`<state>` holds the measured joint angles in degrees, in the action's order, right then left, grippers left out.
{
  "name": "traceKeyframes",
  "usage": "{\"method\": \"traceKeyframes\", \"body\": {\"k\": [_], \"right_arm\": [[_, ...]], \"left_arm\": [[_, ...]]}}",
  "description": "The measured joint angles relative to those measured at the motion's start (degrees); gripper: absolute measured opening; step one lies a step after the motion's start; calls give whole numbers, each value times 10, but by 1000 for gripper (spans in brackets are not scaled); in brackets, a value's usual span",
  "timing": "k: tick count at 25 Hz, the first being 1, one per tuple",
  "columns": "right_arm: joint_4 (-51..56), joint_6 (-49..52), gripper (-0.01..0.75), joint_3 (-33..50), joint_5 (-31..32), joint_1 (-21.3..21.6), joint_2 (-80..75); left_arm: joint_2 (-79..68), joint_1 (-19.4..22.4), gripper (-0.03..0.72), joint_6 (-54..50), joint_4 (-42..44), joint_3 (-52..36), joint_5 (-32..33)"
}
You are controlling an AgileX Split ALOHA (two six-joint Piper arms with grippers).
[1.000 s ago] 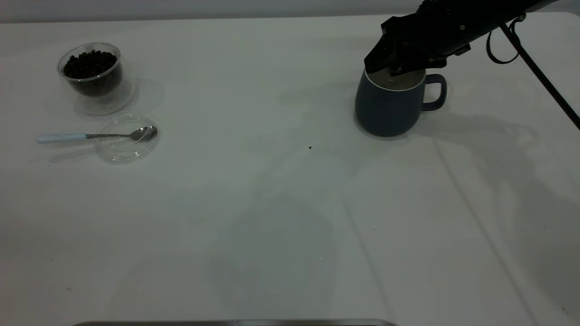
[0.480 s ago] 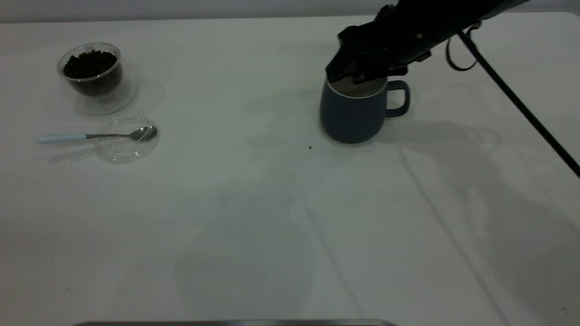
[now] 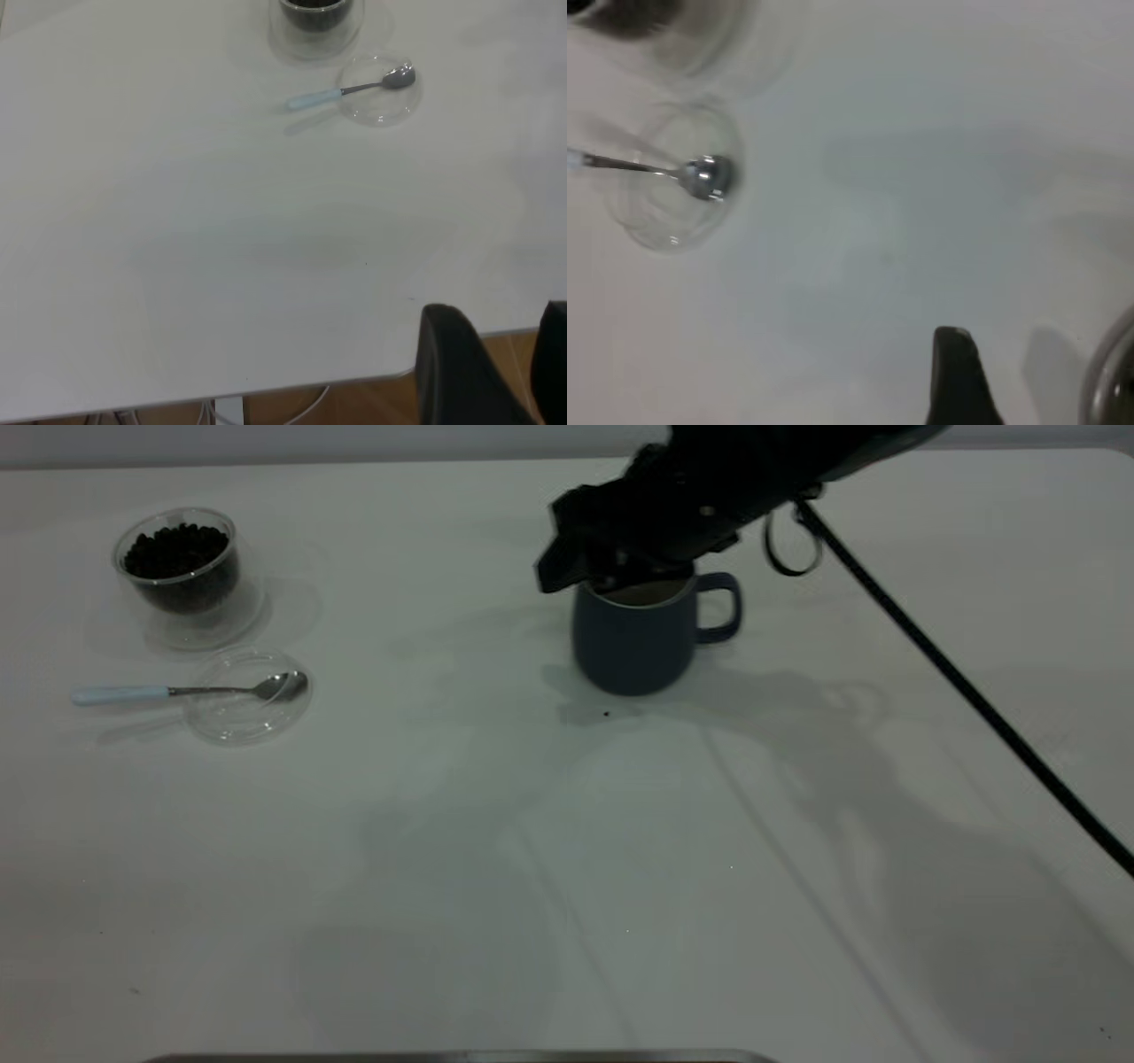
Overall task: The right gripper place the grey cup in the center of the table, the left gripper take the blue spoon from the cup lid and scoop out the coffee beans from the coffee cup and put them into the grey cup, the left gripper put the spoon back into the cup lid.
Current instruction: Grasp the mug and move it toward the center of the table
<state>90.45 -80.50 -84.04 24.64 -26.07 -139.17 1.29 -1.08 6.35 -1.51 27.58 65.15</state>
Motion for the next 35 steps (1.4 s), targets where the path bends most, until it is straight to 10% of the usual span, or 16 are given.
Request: {"method": "traceKeyframes", "body": {"k": [35], "right_arm": [[36, -2, 453, -91, 1, -73, -47]], "left_arm": [[0, 0, 283, 0, 0, 0, 0]]}}
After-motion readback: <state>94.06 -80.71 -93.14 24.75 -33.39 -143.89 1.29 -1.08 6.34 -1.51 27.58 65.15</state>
